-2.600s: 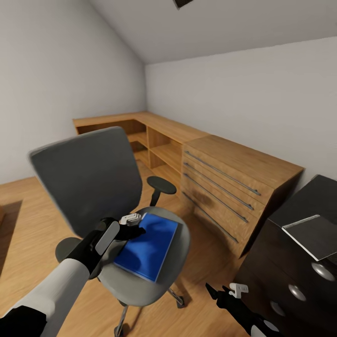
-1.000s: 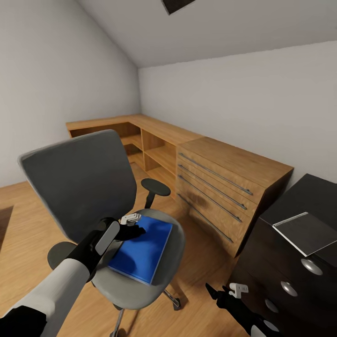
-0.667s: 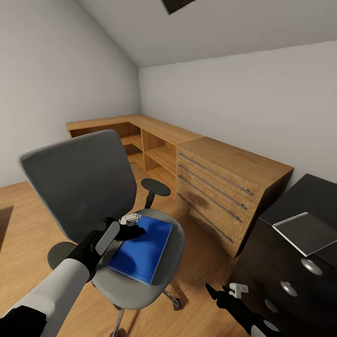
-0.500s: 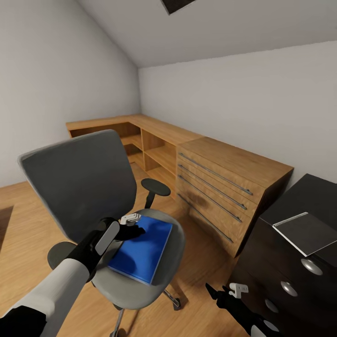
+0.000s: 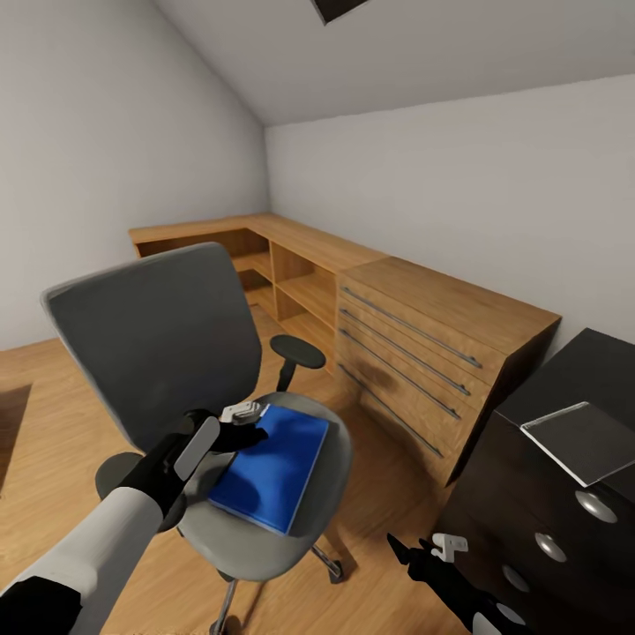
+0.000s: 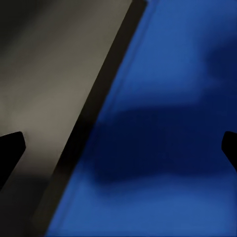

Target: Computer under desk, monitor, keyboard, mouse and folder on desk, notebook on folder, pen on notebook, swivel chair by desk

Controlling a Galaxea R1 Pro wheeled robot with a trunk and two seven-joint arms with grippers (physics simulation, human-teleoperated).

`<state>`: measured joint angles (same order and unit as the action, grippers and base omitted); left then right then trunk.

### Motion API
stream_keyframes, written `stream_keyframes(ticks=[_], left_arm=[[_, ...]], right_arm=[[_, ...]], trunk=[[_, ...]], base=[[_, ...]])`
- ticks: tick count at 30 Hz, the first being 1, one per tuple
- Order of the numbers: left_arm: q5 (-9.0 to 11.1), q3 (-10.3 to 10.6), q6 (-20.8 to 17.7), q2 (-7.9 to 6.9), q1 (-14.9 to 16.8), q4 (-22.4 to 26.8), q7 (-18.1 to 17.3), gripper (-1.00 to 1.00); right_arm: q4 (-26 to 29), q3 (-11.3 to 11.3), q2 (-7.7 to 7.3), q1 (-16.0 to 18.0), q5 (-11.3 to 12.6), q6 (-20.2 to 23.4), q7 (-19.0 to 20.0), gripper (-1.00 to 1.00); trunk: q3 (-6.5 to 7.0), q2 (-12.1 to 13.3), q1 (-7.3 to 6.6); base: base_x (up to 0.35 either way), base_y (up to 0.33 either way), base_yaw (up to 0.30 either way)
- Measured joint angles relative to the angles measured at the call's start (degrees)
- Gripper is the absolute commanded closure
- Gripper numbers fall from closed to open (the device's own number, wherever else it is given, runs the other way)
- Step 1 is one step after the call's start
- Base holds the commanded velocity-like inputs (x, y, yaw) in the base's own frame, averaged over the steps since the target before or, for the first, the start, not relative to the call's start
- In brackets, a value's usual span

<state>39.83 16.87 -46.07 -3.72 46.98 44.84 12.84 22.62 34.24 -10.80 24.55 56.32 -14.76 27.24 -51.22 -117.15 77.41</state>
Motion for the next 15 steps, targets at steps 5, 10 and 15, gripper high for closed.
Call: stream_keyframes(ticks=[5, 10, 15], left_arm=[[-0.01, -0.06, 0.01, -0.12, 0.0, 0.0, 0.02, -1.0], [0.02, -0.13, 0.0, -0.15, 0.0, 0.0, 0.0, -1.0], [0.07, -0.13, 0.0, -0.26, 0.0, 0.01, 0.01, -1.0]], right_arm=[[0.01, 0.0, 0.01, 0.01, -0.03, -0.01, 0.15, -1.0], [0.0, 0.04, 0.03, 0.0, -0.01, 0.01, 0.04, -1.0], [0.0, 0.01, 0.38, 0.02, 0.02, 0.02, -0.07, -1.0]], trunk=[[-0.09, 0.0, 0.0], [-0.12, 0.0, 0.0], [-0.25, 0.0, 0.0]], base=[[0.0, 0.0, 0.028], [0.0, 0.0, 0.044], [0.0, 0.0, 0.155]])
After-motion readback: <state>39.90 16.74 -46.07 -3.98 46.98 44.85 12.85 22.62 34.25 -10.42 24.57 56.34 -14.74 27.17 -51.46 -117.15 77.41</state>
